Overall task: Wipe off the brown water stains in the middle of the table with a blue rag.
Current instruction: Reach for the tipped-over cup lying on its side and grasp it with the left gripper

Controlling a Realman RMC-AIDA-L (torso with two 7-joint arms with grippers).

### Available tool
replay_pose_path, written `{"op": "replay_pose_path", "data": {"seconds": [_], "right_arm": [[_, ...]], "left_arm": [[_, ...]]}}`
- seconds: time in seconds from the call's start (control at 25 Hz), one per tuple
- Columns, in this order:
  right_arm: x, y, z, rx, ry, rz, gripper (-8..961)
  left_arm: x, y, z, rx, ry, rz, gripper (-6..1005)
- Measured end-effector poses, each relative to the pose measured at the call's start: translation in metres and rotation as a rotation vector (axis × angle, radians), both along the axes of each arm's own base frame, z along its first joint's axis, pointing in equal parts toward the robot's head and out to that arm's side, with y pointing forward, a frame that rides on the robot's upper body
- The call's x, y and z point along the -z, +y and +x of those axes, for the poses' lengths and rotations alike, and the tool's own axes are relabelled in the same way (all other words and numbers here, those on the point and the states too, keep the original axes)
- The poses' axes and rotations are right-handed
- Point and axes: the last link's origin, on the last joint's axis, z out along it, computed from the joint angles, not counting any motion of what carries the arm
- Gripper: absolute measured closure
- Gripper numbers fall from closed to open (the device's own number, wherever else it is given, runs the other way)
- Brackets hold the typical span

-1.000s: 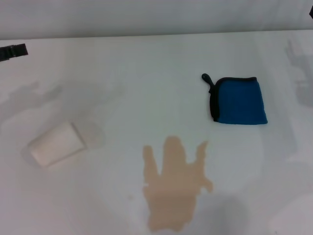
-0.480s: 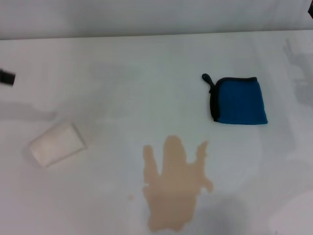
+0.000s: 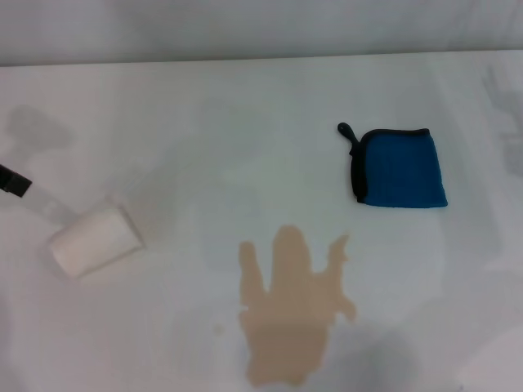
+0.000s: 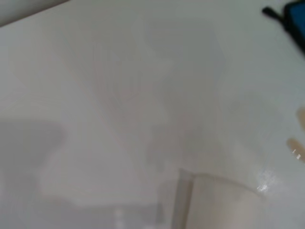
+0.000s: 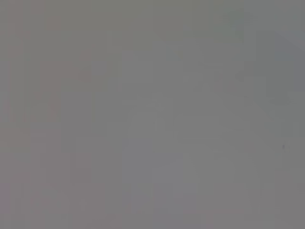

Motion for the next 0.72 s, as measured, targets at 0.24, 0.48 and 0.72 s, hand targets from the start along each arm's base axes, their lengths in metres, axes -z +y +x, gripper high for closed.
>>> {"op": "replay_pose_path", "data": {"seconds": [0.24, 0.48, 0.72], "right_arm": [[0.002, -0.004, 0.003, 0.01, 0.004, -0.001, 118], [0.002, -0.003, 0.002, 0.012, 0.011, 0.003, 119], [0.003, 0.003, -0.002, 0.005, 0.008, 0.001, 119]], "left_arm": [[0.022, 0.001, 0.014, 0.158, 0.027, -0.042, 112], [0.036, -0.002, 0.017, 0.222, 0.055, -0.103, 112], [0.054, -0.008, 0.013, 0.239, 0.153, -0.168, 115]]}}
